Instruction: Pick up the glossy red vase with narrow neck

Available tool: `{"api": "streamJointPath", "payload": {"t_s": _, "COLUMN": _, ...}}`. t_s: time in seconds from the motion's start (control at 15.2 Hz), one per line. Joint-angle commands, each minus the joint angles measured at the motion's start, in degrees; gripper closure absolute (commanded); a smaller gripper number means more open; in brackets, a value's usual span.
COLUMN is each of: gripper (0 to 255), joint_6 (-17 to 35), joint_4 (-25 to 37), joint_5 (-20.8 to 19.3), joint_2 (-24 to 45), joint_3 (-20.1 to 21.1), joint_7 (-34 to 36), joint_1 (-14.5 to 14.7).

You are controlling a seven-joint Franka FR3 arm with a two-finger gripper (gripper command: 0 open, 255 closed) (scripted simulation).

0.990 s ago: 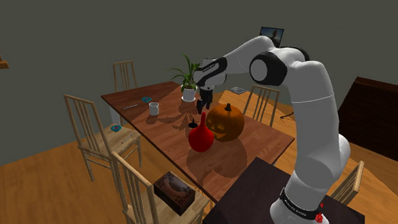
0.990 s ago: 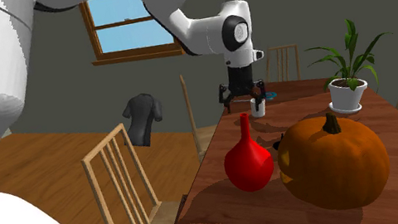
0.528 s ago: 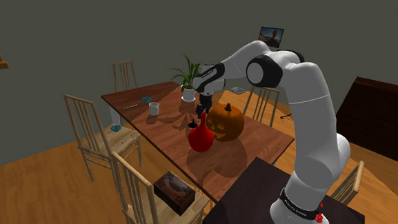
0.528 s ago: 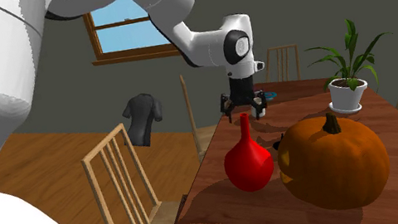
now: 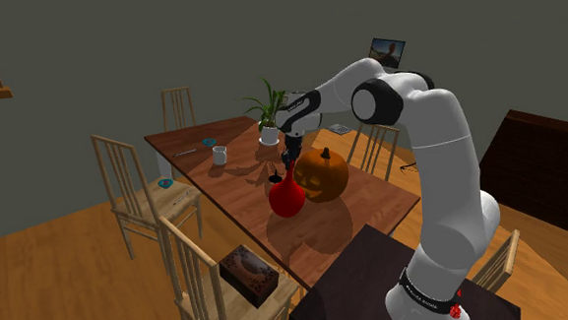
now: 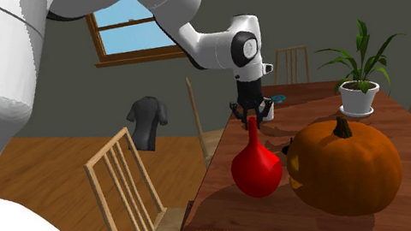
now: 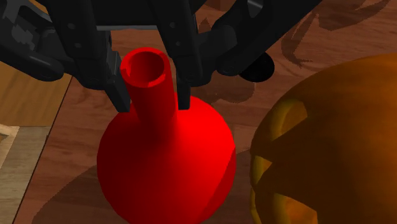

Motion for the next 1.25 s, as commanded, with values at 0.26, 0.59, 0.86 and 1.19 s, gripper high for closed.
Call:
{"api": "streamJointPath", "payload": {"t_s": 0.26, "gripper": 255, "joint_6": -1.7, "joint_4": 0.5, "joint_5": -0.4, "joint_2": -1.2, "joint_3": -0.2, "joint_7": 0.3, "joint_1": 0.2}}
{"api": "streamJointPath", "payload": {"t_s": 0.59, "gripper": 255, "joint_6": -4.6, "joint_4": 1.4, "joint_5": -0.9, "joint_2": -3.2, "joint_3": -0.6, "joint_7": 0.6, "joint_1": 0.4}}
{"api": "streamJointPath", "payload": {"t_s": 0.86, "gripper": 255, "joint_6": -7.0, "joint_4": 2.4, "joint_5": -1.3, "joint_2": -4.6, "joint_3": -0.8, "joint_7": 0.9, "joint_1": 0.5}}
{"api": "streamJointPath", "payload": {"t_s": 1.19, "gripper": 255, "joint_6": -8.9, "joint_4": 3.4, "joint_5": -1.6, "joint_2": -5.6, "joint_3": -1.0, "joint_7": 1.1, "joint_1": 0.6}}
